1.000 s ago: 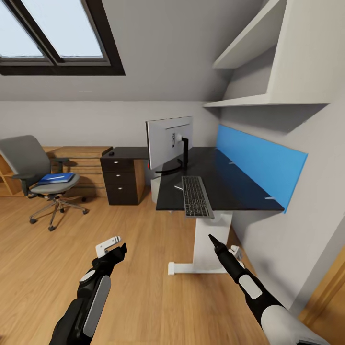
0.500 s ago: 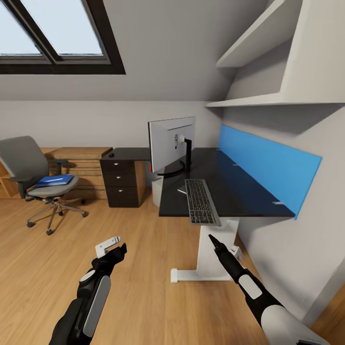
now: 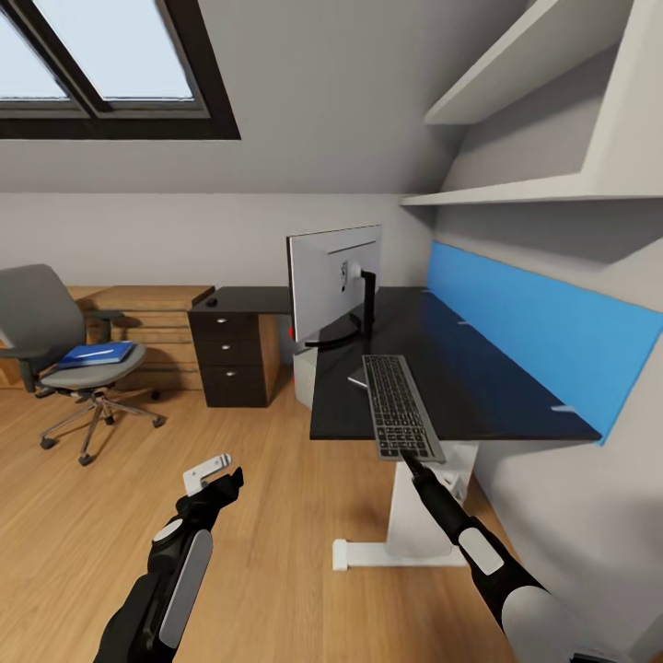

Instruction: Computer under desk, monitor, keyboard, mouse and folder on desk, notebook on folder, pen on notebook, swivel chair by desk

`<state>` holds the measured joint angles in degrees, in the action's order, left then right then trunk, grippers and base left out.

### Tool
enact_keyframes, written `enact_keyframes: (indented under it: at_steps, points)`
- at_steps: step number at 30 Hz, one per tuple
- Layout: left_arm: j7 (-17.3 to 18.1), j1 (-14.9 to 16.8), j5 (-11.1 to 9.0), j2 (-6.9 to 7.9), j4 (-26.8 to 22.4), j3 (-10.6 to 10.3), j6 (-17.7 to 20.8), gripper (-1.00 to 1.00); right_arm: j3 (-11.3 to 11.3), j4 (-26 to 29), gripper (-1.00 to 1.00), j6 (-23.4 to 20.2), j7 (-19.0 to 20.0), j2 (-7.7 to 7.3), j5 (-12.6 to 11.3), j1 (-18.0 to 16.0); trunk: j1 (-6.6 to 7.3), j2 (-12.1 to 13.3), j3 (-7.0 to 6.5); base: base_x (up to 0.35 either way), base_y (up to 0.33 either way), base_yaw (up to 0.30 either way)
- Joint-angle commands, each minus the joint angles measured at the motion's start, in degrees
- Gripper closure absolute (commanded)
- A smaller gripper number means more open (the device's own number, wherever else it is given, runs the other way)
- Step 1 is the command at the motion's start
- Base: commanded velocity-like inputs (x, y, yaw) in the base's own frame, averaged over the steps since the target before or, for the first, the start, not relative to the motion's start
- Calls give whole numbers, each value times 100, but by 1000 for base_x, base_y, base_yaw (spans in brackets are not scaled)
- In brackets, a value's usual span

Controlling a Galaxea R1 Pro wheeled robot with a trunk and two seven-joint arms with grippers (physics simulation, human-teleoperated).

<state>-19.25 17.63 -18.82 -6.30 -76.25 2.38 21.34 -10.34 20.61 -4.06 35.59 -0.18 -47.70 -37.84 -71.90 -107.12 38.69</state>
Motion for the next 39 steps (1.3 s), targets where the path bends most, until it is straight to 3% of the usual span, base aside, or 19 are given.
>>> enact_keyframes:
  at_steps: [1,13,23,39]
  points:
    - [-31,3,-60,-3,-9,5,19,-100,-14,-5,-100,-43,27,0,-55,-4,-1,-3,6,104,6,0]
    - [-33,3,-60,-3,-5,8,23,-100,-13,-5,-100,-43,27,0,-55,-4,-1,-3,6,23,1,0]
    - [-31,3,-60,-3,-7,8,21,-100,-14,-5,-100,-43,27,0,-55,-4,219,398,-174,0,0,0]
    - [-33,3,-60,-3,-4,5,20,-100,-20,-5,-100,-43,27,-8,-55,-4,219,398,-174,0,0,0]
